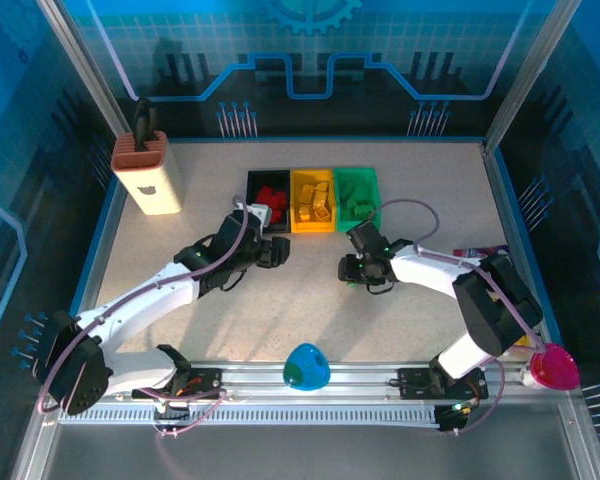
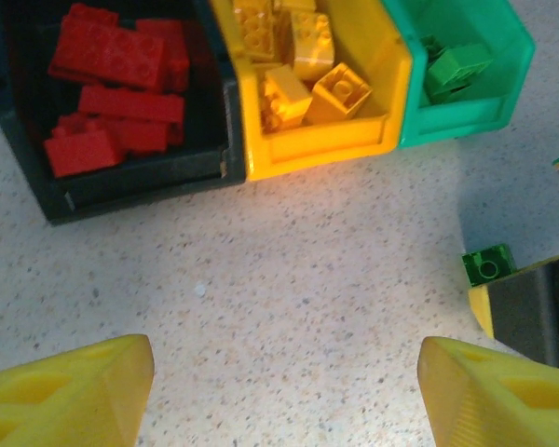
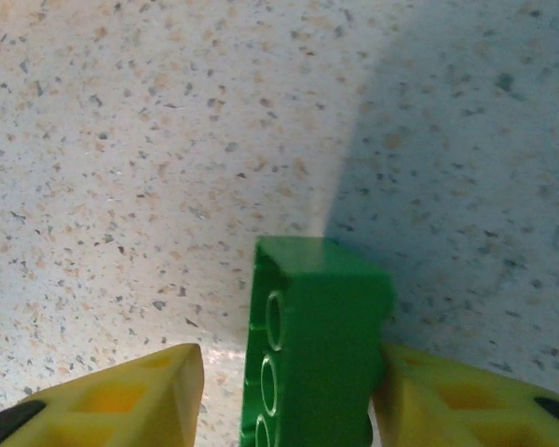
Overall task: Sort the legos into containers by color
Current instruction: Pick up the lego from the center of the table, then place the lego in the container.
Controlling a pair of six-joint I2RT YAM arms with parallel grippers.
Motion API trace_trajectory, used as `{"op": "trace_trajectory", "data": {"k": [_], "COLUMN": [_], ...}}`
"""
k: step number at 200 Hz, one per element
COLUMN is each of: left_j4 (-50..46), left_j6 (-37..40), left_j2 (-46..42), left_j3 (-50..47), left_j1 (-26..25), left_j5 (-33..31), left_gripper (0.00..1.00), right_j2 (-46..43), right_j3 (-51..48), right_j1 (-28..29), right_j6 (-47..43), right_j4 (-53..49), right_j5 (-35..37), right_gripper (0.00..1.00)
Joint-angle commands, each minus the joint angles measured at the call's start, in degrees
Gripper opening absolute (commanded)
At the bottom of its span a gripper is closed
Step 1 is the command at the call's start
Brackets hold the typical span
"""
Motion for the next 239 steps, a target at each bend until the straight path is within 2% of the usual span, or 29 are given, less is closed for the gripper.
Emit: {"op": "trace_trajectory", "data": {"k": [1,10,30,57,88,126,180,239], "left_j4": [-0.1,0.0,-0.2,-1.1,-2.0,-4.8,-10.4,-18.2], "left_j6": [-2.4,-3.0,-4.1,-5.8,-8.7,-10.2,-11.1,-12.0], "left_j2": [-2.9,-3.8,-5.9,-8.5,-11.6,-15.9,-24.6,-34.7], "left_j3": [-3.0,-4.4,-7.6,-11.2,-15.2,-19.2,-21.6,-22.2], "left_j1": [0.8,1.0,1.5,1.7,1.6,1.6,1.5,1.0], "left_j5": [-2.4,-2.8,-3.6,-4.0,-3.3,-3.4,-2.9,-2.7], "left_gripper": [0.75,0.74,0.73,0.71,0.71,0.7,0.71,0.72], "right_j2": [1.1,1.0,0.2,-1.4,-1.6,1.8,10.3,24.5], "right_j3": [2.8,3.4,6.1,9.5,16.4,28.8,45.2,63.0], "right_j1": [1.9,2.4,3.3,3.6,2.6,-1.8,-9.0,-14.1], "right_j6": [0.1,-0.1,-1.0,-2.6,-6.3,-11.5,-16.1,-18.9], "right_j4": [-2.3,-3.3,-5.8,-8.5,-12.5,-17.6,-23.1,-28.9], "right_j5": [2.6,3.4,5.4,7.3,9.7,10.3,8.8,7.7], "right_gripper": [0.37,0.31,0.22,0.17,0.17,0.17,0.17,0.19]}}
